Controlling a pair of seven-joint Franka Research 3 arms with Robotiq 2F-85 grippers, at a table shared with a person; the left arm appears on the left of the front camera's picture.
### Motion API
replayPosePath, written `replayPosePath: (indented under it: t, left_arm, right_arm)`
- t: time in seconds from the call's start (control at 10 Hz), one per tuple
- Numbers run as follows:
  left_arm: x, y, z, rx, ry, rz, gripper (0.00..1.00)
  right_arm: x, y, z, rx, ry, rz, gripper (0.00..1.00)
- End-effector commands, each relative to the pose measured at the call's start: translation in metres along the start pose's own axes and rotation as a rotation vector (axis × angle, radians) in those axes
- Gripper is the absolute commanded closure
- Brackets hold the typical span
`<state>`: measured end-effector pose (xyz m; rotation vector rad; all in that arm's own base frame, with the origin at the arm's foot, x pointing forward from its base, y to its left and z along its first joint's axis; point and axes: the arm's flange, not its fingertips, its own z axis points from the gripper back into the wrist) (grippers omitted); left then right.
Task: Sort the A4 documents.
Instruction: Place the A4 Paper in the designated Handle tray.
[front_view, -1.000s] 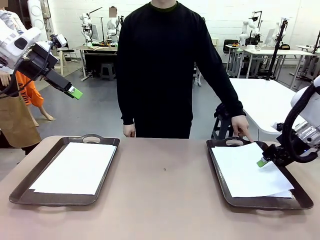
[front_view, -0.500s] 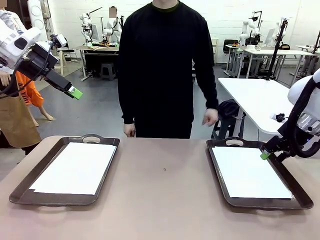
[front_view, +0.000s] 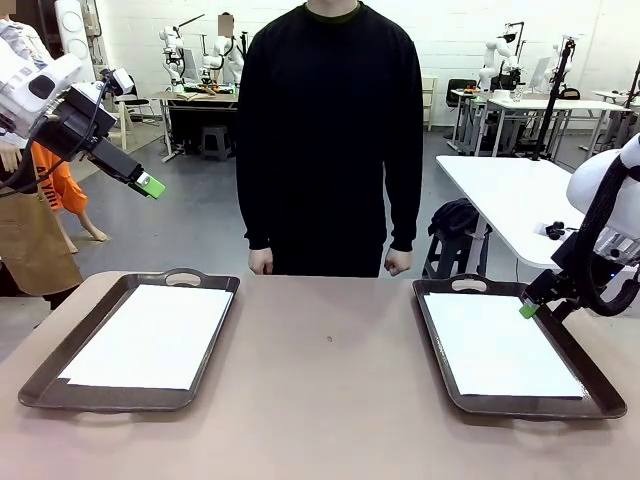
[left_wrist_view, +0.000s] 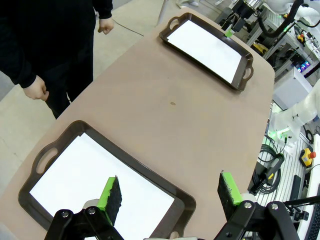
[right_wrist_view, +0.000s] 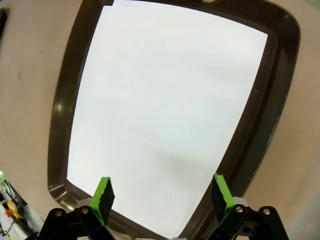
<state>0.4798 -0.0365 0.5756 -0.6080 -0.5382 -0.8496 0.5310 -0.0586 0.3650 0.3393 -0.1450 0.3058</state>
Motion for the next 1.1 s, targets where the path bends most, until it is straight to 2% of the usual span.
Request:
replayPosePath:
  t: [0.0,1.0]
  left_arm:
    - [-0.0002,-0.0002,0.0004,-0.001,0.0,0.0,0.0]
    - [-0.0002,-0.0002,0.0004,-0.001,0.0,0.0,0.0]
  right_arm:
    - [0.0002,-0.0004,-0.0001,0.003,0.003,0.001,0.0]
    - [0.0002,-0.0004,-0.0001,0.003,0.003,0.001,0.0]
